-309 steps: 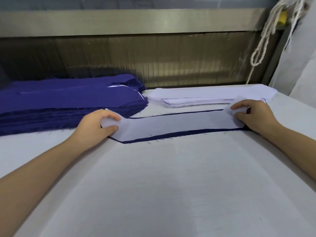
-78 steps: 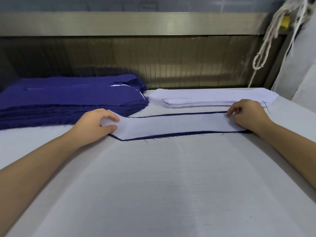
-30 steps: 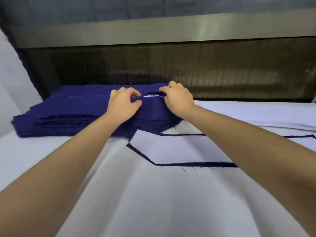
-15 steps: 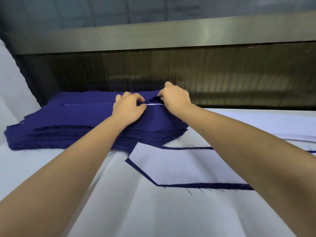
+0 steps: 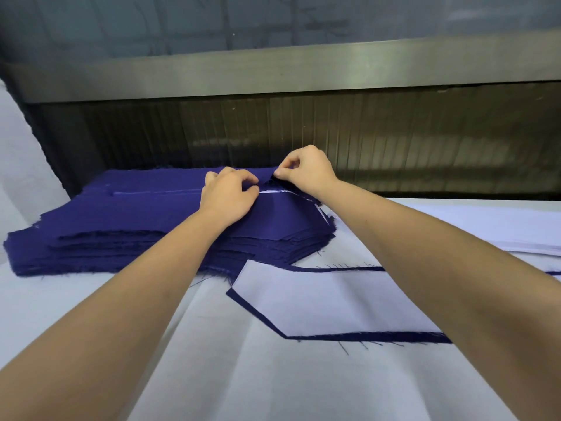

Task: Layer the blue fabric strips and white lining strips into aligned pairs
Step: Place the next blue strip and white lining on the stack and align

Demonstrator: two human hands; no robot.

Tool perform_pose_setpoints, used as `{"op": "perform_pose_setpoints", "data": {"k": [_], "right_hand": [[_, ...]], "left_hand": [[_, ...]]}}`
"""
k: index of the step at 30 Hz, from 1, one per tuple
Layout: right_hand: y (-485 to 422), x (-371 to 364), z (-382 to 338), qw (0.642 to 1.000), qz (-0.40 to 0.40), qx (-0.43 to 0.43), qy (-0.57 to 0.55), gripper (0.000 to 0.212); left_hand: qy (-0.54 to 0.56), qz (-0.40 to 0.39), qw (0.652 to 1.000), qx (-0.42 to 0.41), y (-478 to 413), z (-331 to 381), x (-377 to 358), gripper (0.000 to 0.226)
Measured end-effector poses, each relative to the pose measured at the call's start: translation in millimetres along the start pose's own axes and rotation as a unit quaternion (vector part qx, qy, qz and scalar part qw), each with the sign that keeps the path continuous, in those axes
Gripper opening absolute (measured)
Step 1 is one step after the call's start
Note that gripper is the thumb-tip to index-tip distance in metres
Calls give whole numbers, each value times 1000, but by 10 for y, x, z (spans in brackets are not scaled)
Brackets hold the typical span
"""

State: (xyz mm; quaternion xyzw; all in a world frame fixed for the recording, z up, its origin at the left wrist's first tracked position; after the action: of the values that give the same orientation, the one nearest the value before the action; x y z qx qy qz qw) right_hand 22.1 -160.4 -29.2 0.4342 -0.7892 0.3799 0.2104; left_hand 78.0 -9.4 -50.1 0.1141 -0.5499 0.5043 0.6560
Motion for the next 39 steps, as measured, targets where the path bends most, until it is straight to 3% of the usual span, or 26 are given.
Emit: {"op": "perform_pose_setpoints", "data": {"k": [4,7,10,16,21,25,32,36,39], "right_hand": [[9,26,-105,999,30,19,27,11],[11,45,-167,997,70,19,38,15],[33,60,-204,995,94,16,0,14],[161,121,-165,987,116,28,-105,10],[384,300,53,969,109,13,-222,22],[668,554,262,960,129,25,-246,26],[1171,876,727,952,157,-67,-255,20],[1409,1134,893,923,199,-126,-305,37],[1624,1292,1017,934,194,-146,-263,33]], "left_hand": [[33,32,999,1,31,39,36,37],[44,65,996,-31,82,56,80,29],[-13,60,996,-62,125,74,69,23],[-119,71,990,-8,122,31,145,36],[-151,54,987,16,203,-88,223,41],[-148,59,987,-10,336,-74,248,34],[-151,145,955,-208,650,246,327,15],[-172,195,902,-343,832,478,338,19],[-217,201,861,-414,988,590,234,17]]}}
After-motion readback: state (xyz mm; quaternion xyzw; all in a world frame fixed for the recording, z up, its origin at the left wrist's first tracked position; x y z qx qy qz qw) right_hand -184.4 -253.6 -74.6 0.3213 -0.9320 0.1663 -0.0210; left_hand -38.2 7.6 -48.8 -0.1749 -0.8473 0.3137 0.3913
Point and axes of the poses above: each hand's wrist, its own y-axis away from the middle knuckle, its own x-axis out of the back of the hand, z = x × y, the point moved 4 cm from there along -y, towards the middle knuckle
